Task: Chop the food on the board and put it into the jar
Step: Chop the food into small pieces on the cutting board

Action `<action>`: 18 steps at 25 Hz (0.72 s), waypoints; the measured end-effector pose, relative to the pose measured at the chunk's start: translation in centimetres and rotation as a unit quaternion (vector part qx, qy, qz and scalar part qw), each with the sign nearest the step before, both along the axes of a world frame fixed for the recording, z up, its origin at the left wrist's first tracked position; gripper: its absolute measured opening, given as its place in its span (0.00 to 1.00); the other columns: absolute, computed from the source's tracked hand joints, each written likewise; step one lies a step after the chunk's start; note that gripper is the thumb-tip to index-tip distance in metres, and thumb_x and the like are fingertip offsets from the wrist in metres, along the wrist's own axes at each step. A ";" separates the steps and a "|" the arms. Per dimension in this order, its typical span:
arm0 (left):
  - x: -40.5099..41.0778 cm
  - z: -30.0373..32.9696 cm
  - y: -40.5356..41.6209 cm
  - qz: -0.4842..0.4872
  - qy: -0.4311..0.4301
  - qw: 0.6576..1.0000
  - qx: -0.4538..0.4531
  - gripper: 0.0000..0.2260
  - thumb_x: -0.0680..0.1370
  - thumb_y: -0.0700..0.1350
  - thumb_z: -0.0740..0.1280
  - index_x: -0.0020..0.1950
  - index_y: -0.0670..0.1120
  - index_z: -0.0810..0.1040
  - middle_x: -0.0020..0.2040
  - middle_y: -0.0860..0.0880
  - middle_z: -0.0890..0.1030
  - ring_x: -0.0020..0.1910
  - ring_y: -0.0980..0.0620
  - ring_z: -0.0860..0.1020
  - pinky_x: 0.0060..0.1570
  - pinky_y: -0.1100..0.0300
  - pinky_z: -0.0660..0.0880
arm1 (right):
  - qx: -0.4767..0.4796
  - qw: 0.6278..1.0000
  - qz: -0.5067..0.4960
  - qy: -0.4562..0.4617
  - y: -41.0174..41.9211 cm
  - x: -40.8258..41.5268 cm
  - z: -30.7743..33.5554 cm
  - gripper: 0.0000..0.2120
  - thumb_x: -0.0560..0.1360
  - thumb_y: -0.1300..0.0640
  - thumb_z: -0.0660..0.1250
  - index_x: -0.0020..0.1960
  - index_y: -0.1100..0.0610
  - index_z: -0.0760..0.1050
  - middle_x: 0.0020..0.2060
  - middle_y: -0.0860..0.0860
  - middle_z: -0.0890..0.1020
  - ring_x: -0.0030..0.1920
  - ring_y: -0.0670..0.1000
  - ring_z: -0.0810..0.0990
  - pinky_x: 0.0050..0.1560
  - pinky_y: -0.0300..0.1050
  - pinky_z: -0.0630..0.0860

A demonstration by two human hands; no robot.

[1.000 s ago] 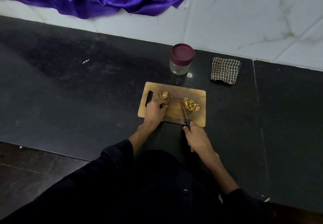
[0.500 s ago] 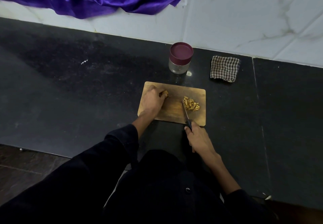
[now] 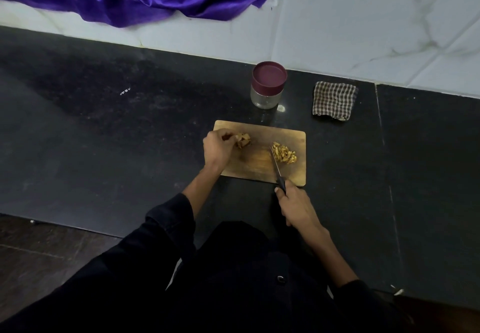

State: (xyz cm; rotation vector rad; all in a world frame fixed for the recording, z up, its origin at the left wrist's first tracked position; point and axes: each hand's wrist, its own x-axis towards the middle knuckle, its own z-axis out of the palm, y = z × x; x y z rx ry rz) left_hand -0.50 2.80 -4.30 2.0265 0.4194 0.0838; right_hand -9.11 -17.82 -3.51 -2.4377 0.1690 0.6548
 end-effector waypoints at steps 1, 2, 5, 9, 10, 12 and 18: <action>-0.5 -0.2 0.1 -0.003 -0.001 1.000 0.003 0.06 0.76 0.41 0.70 0.50 0.43 0.83 0.42 0.48 0.84 0.38 0.51 0.82 0.41 0.54 0.81 | 0.000 1.000 0.000 0.000 0.0 0.0 0.0 0.12 0.82 0.48 0.55 0.59 0.54 0.70 0.45 0.58 0.82 0.40 0.59 0.81 0.44 0.58 0.81; -0.8 -0.3 0.0 -0.017 0.000 1.000 0.006 0.05 0.76 0.41 0.70 0.50 0.43 0.83 0.42 0.48 0.83 0.38 0.51 0.81 0.40 0.55 0.81 | -0.001 1.000 0.000 0.001 0.1 0.0 0.0 0.11 0.82 0.48 0.55 0.59 0.54 0.70 0.45 0.57 0.82 0.41 0.60 0.82 0.44 0.58 0.81; -1.8 -0.4 -1.5 -0.102 -0.001 0.994 0.035 0.06 0.76 0.43 0.70 0.51 0.45 0.83 0.45 0.51 0.82 0.38 0.58 0.79 0.38 0.63 0.77 | -0.001 1.000 0.000 0.005 0.2 0.1 0.1 0.11 0.82 0.48 0.56 0.58 0.53 0.70 0.45 0.57 0.81 0.42 0.59 0.83 0.44 0.58 0.81; -2.2 -1.4 -3.5 -0.163 -0.044 0.975 0.142 0.06 0.76 0.43 0.69 0.51 0.47 0.82 0.50 0.50 0.82 0.46 0.55 0.78 0.47 0.59 0.77 | -0.012 1.000 -0.003 0.006 0.1 0.1 0.2 0.11 0.82 0.48 0.55 0.57 0.54 0.70 0.43 0.56 0.81 0.38 0.57 0.83 0.40 0.54 0.81; -2.4 -1.8 -3.7 -0.175 -0.040 0.970 0.166 0.06 0.76 0.43 0.69 0.51 0.47 0.82 0.50 0.50 0.82 0.47 0.54 0.79 0.48 0.55 0.78 | -0.014 1.000 -0.002 0.006 0.0 0.1 0.3 0.11 0.82 0.48 0.55 0.58 0.54 0.70 0.43 0.56 0.81 0.36 0.56 0.83 0.38 0.52 0.81; -2.6 -2.4 -3.6 -0.189 -0.028 0.964 0.186 0.06 0.76 0.43 0.69 0.52 0.48 0.81 0.50 0.50 0.82 0.48 0.51 0.80 0.47 0.51 0.78 | -0.012 1.000 0.000 0.009 0.0 0.1 0.3 0.11 0.83 0.48 0.55 0.59 0.54 0.69 0.42 0.55 0.81 0.31 0.55 0.82 0.35 0.50 0.80; -2.5 -1.9 -2.9 -0.162 -0.006 0.978 0.134 0.12 0.73 0.43 0.72 0.57 0.44 0.80 0.52 0.47 0.82 0.49 0.51 0.79 0.50 0.55 0.78 | -0.007 1.000 0.017 0.016 0.3 -0.1 0.3 0.13 0.83 0.48 0.55 0.63 0.53 0.68 0.42 0.55 0.81 0.30 0.54 0.82 0.32 0.49 0.79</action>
